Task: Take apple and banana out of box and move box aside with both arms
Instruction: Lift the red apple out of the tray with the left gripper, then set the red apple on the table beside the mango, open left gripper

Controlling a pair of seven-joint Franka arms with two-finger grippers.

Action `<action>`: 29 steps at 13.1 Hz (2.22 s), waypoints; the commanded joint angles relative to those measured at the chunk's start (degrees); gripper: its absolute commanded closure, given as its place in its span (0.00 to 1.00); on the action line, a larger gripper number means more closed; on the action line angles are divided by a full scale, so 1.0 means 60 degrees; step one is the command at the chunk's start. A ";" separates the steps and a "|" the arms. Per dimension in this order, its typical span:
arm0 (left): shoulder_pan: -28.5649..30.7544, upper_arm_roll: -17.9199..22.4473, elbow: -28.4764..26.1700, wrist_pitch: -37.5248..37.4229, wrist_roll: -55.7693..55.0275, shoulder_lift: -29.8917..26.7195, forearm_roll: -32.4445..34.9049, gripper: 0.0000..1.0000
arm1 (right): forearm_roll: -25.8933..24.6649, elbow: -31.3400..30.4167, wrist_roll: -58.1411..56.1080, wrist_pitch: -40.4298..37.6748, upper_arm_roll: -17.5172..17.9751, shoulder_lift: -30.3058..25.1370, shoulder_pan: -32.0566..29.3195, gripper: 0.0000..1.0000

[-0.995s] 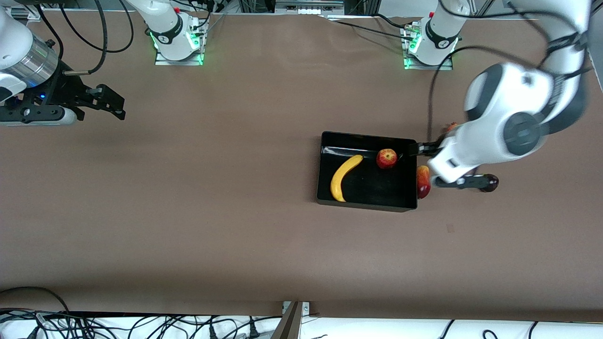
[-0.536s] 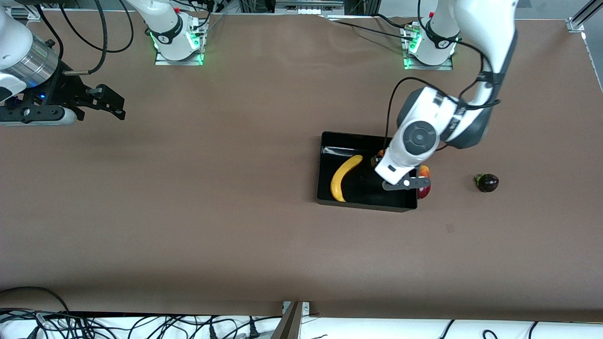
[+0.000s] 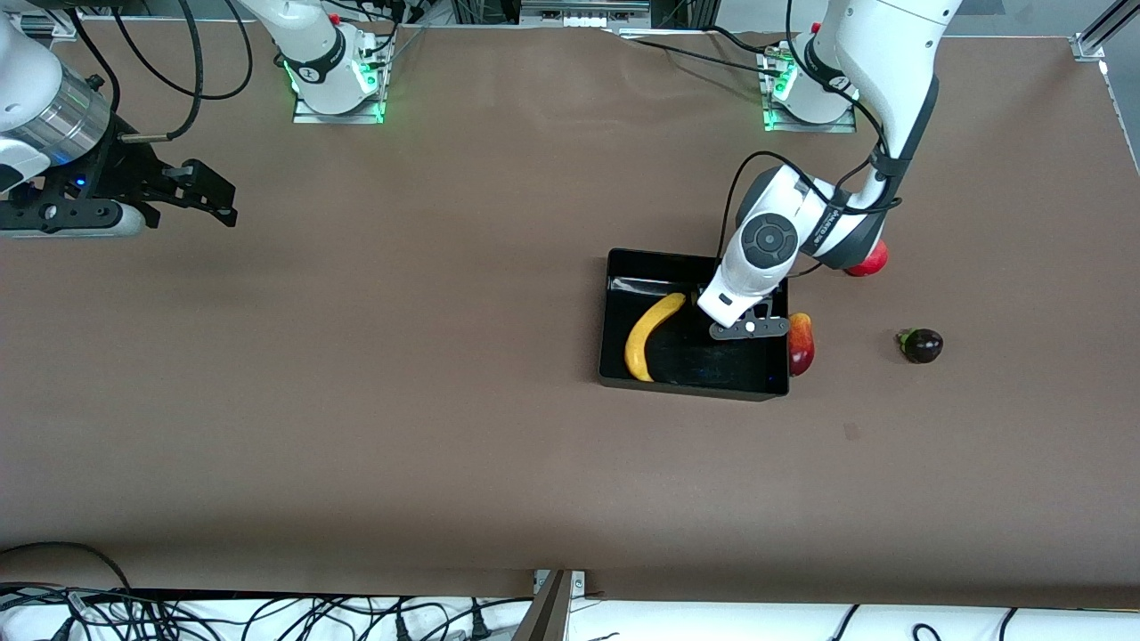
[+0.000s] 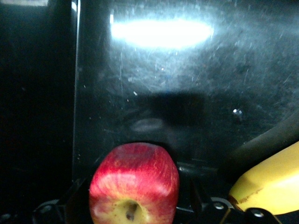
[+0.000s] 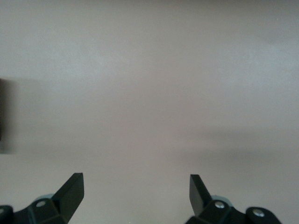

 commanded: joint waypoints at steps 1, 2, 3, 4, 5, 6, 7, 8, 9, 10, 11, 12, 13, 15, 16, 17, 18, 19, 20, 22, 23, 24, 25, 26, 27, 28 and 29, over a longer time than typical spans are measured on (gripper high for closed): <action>-0.0211 0.0049 -0.0180 0.0097 -0.0422 -0.0118 0.0258 0.65 | 0.0004 0.0139 0.0033 -0.0043 0.0097 0.0028 -0.0020 0.00; -0.0226 0.0049 -0.0122 0.0082 -0.0422 -0.0118 0.0258 0.81 | -0.0011 0.0139 0.0033 0.0001 0.0112 0.0028 0.0038 0.00; -0.0212 0.0049 -0.0035 0.0067 -0.0407 -0.0147 0.0258 0.89 | 0.0004 0.0139 0.0018 0.0132 0.0112 0.0028 0.0067 0.00; -0.0153 0.0049 0.0140 0.0009 -0.0320 -0.0205 0.0258 0.90 | 0.0018 0.0139 0.0032 0.0148 0.0112 0.0028 0.0068 0.00; -0.0080 0.0049 0.0475 -0.0267 -0.0290 -0.0264 0.0258 0.90 | 0.0019 0.0139 0.0033 0.0148 0.0112 0.0028 0.0068 0.00; -0.0022 0.0063 0.1001 -0.0850 -0.0160 -0.0337 0.0258 0.89 | 0.0019 0.0139 0.0033 0.0148 0.0112 0.0028 0.0068 0.00; 0.0051 0.0064 0.1659 -0.1711 0.0030 -0.0352 0.0258 0.88 | 0.0019 0.0139 0.0033 0.0148 0.0112 0.0028 0.0082 0.00; 0.0183 0.0093 0.2419 -0.2880 0.0395 -0.0338 0.0258 0.88 | 0.0033 0.0139 0.0033 0.0177 0.0112 0.0028 0.0082 0.00; 0.0532 0.0078 0.3123 -0.3878 0.1065 -0.0337 0.0243 0.88 | 0.0019 0.0139 0.0033 0.0177 0.0112 0.0043 0.0082 0.00; 0.0913 0.0064 0.3536 -0.4511 0.1855 -0.0381 0.0243 0.88 | 0.0019 0.0139 0.0033 0.0177 0.0112 0.0043 0.0097 0.00; 0.1293 0.0064 0.3642 -0.4953 0.2777 -0.0584 0.0214 0.88 | 0.0004 0.0139 0.0033 0.0177 0.0112 0.0043 0.0170 0.00; 0.1689 0.0064 0.3512 -0.5218 0.3671 -0.0746 0.0214 0.88 | 0.0004 0.0139 0.0033 0.0206 0.0112 0.0043 0.0199 0.00; 0.2113 0.0064 0.3250 -0.5758 0.4651 -0.0820 0.0214 0.89 | -0.0011 0.0139 0.0018 0.0221 0.0112 0.0028 0.0200 0.00; 0.2758 0.0064 0.1966 -0.5606 0.5420 -0.1170 0.0229 0.92 | 0.0004 0.0110 0.0033 0.0134 0.0126 0.0014 0.0287 0.00; 0.3067 0.0020 0.1117 -0.4746 0.5626 -0.1346 0.0229 0.91 | -0.0054 0.0110 0.0018 0.0133 0.0112 0.0014 0.0447 0.00; 0.3084 0.0005 0.0311 -0.3795 0.5787 -0.1508 0.0229 0.91 | -0.0113 0.0125 0.0003 0.0191 0.0112 0.0014 0.0463 0.00; 0.3084 0.0005 -0.0408 -0.3002 0.5789 -0.1698 0.0229 0.91 | -0.0113 0.0139 -0.0069 0.0206 0.0112 0.0028 0.0463 0.00; 0.3099 0.0005 -0.1140 -0.2095 0.5804 -0.1874 0.0229 0.91 | -0.0084 0.0139 -0.0070 0.0206 0.0112 0.0028 0.0478 0.00; 0.3186 0.0005 -0.1597 -0.1419 0.5876 -0.1876 0.0229 0.91 | -0.0127 0.0139 -0.0070 0.0206 0.0126 0.0028 0.0608 0.00; 0.3275 0.0005 -0.2156 -0.0392 0.5877 -0.1744 0.0229 0.85 | -0.0128 0.0169 -0.0027 0.0134 0.0083 -0.0001 0.0727 0.00; 0.3202 -0.0009 -0.2158 -0.0286 0.5746 -0.1584 0.0200 0.45 | -0.0113 0.0082 0.0046 0.0032 0.0082 -0.0117 0.0727 0.00; 0.3187 -0.0010 -0.2144 -0.0096 0.5745 -0.1496 0.0156 0.14 | -0.0128 0.0153 0.0091 0.0074 0.0068 -0.0089 0.0727 0.00; 0.3158 -0.0024 -0.2114 0.0123 0.5948 -0.1480 0.0170 0.00 | -0.0128 0.0154 0.0120 0.0118 0.0053 -0.0045 0.0698 0.00; 0.3158 -0.0097 -0.2071 0.0111 0.6110 -0.1582 0.0170 0.00 | -0.0128 0.0154 0.0164 0.0177 0.0039 -0.0016 0.0640 0.00; 0.3187 -0.0330 -0.1969 0.0053 0.6010 -0.1728 0.0127 0.00 | -0.0128 0.0169 0.0164 0.0221 0.0009 0.0042 0.0610 0.00; 0.3245 -0.0404 -0.1707 -0.0107 0.5820 -0.1802 0.0112 0.00 | -0.0113 0.0169 0.0179 0.0323 -0.0049 0.0057 0.0610 0.00; 0.3217 -0.0565 -0.1283 -0.0428 0.5644 -0.1962 0.0112 0.00 | -0.0128 0.0169 0.0165 0.0469 -0.0049 0.0087 0.0595 0.00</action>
